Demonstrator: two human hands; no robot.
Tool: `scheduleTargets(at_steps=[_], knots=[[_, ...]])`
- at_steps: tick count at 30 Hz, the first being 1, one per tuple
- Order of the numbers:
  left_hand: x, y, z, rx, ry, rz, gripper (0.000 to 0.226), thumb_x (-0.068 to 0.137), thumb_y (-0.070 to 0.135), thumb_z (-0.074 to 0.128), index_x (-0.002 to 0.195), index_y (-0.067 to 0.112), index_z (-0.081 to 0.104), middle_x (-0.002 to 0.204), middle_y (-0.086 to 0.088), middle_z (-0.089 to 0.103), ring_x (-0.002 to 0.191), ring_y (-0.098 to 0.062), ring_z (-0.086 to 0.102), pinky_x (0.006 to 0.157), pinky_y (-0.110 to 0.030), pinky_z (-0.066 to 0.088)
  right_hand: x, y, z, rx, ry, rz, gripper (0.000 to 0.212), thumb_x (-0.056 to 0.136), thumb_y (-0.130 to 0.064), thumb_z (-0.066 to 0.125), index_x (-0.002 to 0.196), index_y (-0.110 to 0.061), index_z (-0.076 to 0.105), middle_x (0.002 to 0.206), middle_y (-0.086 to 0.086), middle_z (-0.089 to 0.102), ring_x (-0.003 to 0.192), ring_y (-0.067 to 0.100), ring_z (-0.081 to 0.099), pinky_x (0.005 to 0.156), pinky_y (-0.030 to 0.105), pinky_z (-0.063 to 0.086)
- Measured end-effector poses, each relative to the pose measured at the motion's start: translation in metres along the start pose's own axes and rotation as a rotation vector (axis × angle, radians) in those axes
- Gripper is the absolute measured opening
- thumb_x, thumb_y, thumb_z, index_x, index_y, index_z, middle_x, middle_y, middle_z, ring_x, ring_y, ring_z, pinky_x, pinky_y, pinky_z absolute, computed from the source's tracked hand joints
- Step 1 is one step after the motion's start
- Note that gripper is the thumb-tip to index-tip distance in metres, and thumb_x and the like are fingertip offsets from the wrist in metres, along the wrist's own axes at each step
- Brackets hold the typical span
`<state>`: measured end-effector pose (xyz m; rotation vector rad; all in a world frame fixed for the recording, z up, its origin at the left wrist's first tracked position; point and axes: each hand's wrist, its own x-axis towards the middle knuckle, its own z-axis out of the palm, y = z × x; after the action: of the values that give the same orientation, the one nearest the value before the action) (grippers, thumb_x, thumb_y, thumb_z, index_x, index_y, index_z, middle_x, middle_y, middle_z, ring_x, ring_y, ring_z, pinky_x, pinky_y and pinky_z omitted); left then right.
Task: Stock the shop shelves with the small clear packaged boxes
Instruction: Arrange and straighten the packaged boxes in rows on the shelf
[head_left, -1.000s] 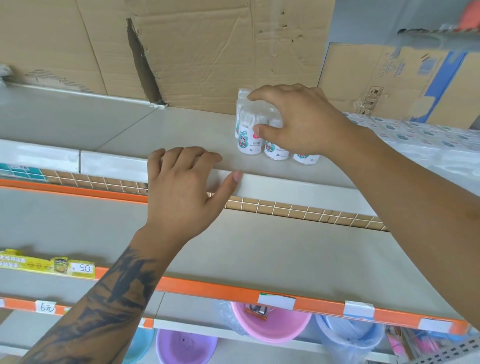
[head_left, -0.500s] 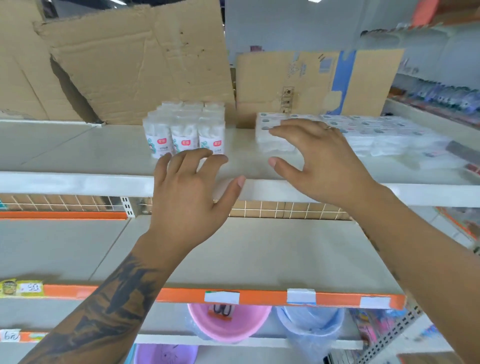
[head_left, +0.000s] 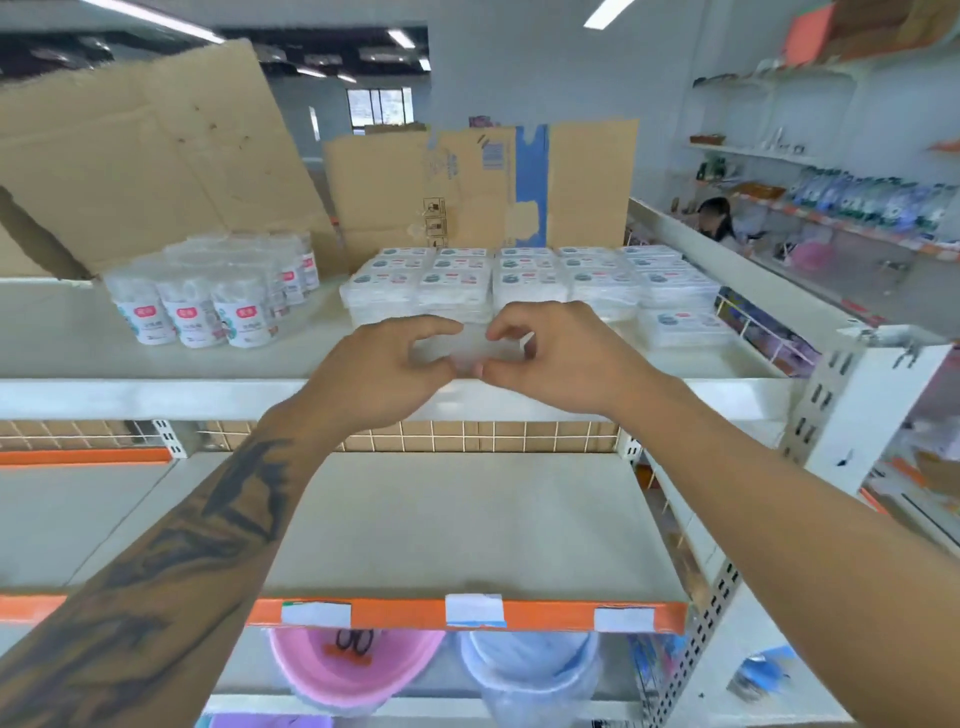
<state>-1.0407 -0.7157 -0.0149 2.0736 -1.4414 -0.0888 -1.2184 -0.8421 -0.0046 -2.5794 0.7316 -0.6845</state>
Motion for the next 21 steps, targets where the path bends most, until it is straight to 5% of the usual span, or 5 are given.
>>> scheduleTargets(at_steps=[5,7,11,16,21], knots=[[-0.011,0.012,0.005,-0.247,0.205,0.022,0.022,0.09,0.039,0.077,0.112,0.041,0.073,0.117,0.024,0.069,0.116,-0.004,0.06,0.092,-0.017,0.041,0.003,0.012,-0.009,0.249,0.019,0.0,0.023,0.083,-0.051,0.076,0.091,-0.03,0.075,0.089,-0.01,0.074,0.082,0.007,0.068,0.082,0.034,0.056],[-0.016,0.02,0.005,-0.388,0.258,0.079,0.021,0.091,0.038,0.076,0.111,0.037,0.074,0.114,0.021,0.072,0.112,-0.006,0.065,0.093,-0.023,0.044,0.001,0.012,-0.02,0.423,0.028,0.016,0.024,0.086,-0.049,0.074,0.085,-0.024,0.076,0.075,-0.007,0.072,0.069,0.01,0.065,0.071,0.038,0.055],[-0.021,0.044,0.002,-0.57,0.283,0.177,0.023,0.09,0.033,0.071,0.111,0.023,0.074,0.102,0.006,0.075,0.091,-0.011,0.071,0.083,-0.031,0.056,-0.004,0.008,-0.041,0.767,-0.01,0.095,0.04,0.095,-0.037,0.069,0.088,0.003,0.068,0.073,0.011,0.066,0.066,0.023,0.062,0.079,0.047,0.059],[-0.015,0.068,-0.003,-0.685,0.335,0.126,0.009,0.098,0.028,0.069,0.101,0.021,0.075,0.086,0.002,0.076,0.074,-0.016,0.067,0.059,-0.043,0.057,-0.012,0.007,-0.049,0.931,0.106,0.178,0.042,0.102,-0.047,0.056,0.084,-0.012,0.072,0.073,0.011,0.071,0.062,0.026,0.062,0.071,0.042,0.061],[-0.001,0.079,-0.003,-0.882,0.284,0.0,0.027,0.101,0.03,0.064,0.098,0.006,0.075,0.081,-0.008,0.071,0.062,-0.023,0.062,0.056,-0.036,0.053,-0.023,0.011,-0.05,1.033,0.176,0.092,0.024,0.091,-0.023,0.075,0.108,-0.009,0.066,0.081,0.014,0.071,0.069,0.026,0.064,0.076,0.044,0.06]])
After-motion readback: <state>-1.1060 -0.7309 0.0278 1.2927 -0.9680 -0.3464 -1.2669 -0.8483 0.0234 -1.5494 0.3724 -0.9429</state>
